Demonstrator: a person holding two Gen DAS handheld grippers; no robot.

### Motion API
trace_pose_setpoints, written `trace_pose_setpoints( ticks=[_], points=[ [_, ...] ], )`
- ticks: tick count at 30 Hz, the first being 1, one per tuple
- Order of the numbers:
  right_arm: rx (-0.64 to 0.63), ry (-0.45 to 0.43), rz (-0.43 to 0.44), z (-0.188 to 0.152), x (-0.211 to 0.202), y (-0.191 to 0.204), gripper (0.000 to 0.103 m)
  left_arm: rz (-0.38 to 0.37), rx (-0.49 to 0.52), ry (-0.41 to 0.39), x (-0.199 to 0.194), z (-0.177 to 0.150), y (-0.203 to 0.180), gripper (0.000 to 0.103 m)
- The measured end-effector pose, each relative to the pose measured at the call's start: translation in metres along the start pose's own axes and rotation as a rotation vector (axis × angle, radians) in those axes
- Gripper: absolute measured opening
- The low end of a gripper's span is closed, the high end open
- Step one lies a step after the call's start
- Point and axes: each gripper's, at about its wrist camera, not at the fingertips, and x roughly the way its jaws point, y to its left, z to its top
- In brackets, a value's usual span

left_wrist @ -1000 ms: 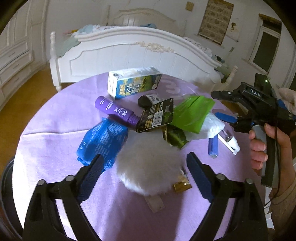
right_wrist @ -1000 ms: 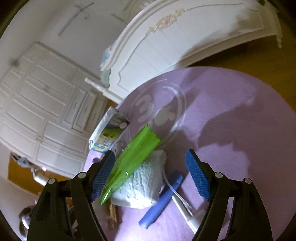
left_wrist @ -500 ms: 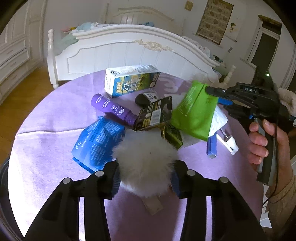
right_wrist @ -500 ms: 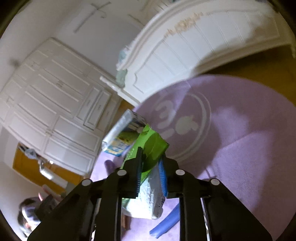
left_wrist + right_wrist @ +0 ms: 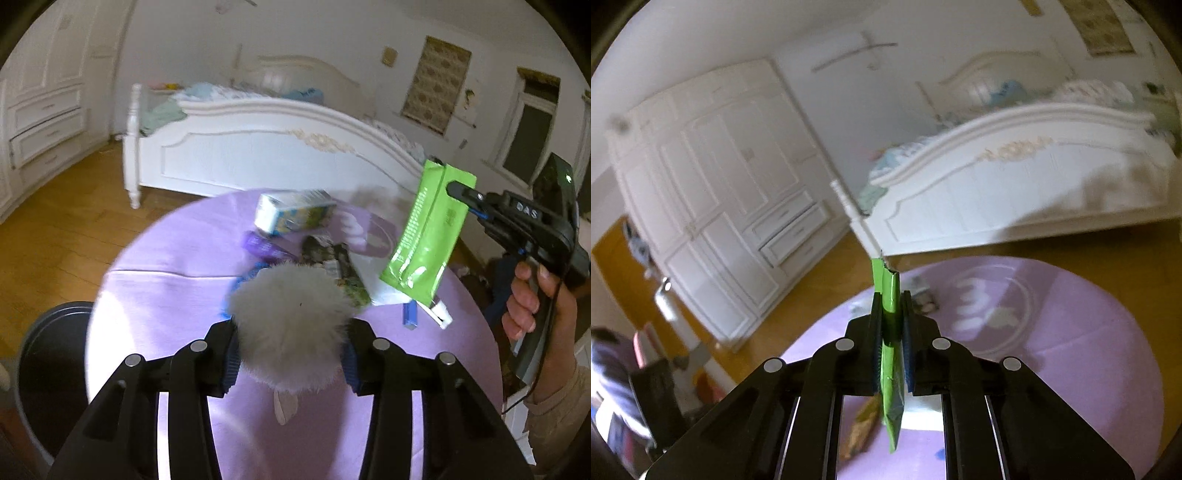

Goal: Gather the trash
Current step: 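Carry the white fluffy item and green packet over the black bin and open both tools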

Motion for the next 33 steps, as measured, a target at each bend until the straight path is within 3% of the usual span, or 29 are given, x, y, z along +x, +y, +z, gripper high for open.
trace_pose_setpoints(
  ticks=[8,18,27,33],
  points=[
    [-0.108,0.070,0.109,-0.011,0.014,0.077,0.010,0.135,-0.111,-0.068,-0.050,-0.014,0.061,0.044],
    [-0.205,0.190,0.271,-0.034,0.061,0.177,0.010,0.326,-0.228,-0.115,-0.094,-0.041,0.131,0.044],
    [-0.264,0.320,0.340,-0.071,0.124,0.250,0.010,0.375,-0.309,-0.125,-0.107,-0.056,0.169,0.044],
    [-0.249,0.378,0.331,-0.094,0.161,0.266,0.011,0.373,-0.334,-0.112,-0.099,-0.061,0.183,0.044]
  ],
)
